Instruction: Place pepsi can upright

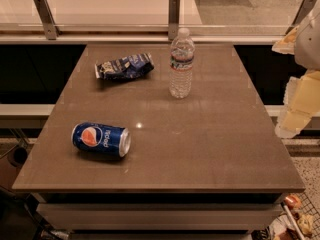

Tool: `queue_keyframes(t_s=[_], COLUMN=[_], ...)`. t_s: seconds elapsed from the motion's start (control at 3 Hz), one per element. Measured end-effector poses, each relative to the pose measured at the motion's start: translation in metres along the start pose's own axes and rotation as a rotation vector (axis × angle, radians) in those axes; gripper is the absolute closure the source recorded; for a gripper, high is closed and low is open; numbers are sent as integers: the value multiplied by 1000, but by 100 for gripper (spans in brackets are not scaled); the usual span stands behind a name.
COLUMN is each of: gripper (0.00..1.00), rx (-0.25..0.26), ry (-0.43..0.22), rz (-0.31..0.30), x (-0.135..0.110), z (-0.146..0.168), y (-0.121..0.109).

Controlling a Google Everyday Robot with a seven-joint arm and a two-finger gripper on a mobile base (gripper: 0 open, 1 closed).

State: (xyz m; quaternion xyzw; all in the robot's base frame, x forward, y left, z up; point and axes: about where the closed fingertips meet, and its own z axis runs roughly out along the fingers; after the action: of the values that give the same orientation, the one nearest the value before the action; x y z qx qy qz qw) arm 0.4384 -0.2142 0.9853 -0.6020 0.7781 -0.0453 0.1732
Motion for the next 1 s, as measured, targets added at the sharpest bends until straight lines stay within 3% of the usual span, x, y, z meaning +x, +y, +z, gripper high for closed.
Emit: queue_keyframes(t_s=[0.33,1.0], gripper=[0,0], rx=[2,-28], ry=[-2,-43], rz=[-1,-7], x=[-1,-49], z=[0,4], y=[0,12])
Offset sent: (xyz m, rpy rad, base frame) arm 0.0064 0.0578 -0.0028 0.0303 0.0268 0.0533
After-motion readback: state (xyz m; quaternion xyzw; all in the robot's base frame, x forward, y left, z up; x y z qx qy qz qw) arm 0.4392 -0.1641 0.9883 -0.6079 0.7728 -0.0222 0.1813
